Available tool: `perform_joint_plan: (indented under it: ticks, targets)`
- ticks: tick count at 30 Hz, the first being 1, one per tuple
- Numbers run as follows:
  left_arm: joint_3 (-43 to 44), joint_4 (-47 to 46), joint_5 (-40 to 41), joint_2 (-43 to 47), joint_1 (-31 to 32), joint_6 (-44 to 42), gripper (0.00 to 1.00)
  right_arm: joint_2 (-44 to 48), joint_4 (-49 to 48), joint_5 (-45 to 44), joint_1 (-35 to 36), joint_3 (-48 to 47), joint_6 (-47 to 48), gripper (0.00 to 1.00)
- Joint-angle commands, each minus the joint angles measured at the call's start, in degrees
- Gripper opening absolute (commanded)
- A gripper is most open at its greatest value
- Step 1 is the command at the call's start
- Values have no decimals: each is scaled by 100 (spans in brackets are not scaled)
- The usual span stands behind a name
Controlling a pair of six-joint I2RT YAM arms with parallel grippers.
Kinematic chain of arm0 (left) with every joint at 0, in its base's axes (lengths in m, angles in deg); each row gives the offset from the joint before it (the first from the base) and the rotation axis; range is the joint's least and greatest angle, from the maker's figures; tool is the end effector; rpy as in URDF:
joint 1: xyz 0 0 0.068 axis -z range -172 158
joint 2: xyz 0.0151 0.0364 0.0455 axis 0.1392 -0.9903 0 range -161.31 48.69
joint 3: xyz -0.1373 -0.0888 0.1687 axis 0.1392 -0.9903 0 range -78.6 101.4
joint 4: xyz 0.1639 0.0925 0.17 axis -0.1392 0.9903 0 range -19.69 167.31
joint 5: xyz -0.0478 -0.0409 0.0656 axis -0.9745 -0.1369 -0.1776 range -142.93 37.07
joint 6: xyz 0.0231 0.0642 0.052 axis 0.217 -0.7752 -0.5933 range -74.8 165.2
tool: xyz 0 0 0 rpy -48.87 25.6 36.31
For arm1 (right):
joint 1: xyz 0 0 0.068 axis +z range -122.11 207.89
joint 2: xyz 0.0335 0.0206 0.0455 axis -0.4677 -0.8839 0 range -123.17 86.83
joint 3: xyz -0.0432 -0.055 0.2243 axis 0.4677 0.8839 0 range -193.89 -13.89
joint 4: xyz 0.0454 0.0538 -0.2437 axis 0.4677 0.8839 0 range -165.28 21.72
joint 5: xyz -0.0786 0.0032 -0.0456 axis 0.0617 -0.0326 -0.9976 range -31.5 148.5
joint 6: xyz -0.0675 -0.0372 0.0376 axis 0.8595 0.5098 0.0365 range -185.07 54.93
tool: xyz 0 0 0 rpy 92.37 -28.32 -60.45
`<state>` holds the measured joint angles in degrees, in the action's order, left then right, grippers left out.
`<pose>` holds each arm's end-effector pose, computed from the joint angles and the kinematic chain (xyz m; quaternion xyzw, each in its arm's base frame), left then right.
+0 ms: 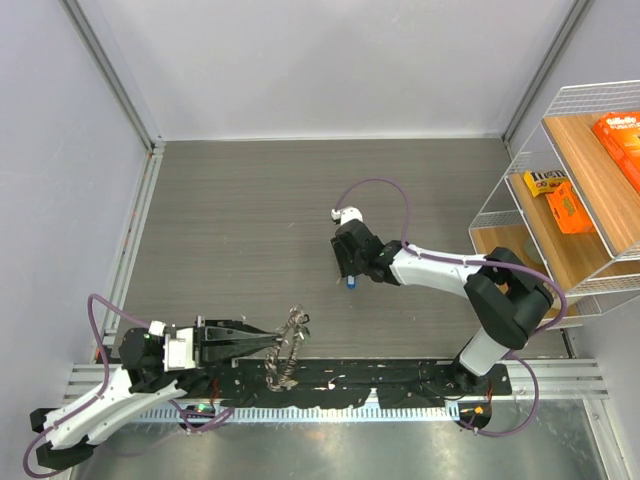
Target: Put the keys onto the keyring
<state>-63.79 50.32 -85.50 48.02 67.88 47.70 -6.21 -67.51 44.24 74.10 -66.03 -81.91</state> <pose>0.0272 -0.1278 0.3094 0.4332 0.2755 -0.5515 0.6575 0.2538 0.2378 0.1177 -0.1931 0.9092 0.0842 0.3592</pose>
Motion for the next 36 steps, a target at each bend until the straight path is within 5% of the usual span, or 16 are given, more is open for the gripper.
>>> perform_joint_plan:
  ticks: [1,36]
  targets:
    - [66,-532,103,480,-2,-22,0,-74,-162,212,-78,-200,208,44]
    - [49,-480,182,497,-2,-22,0,-285,-267,468,-253,64,146,30]
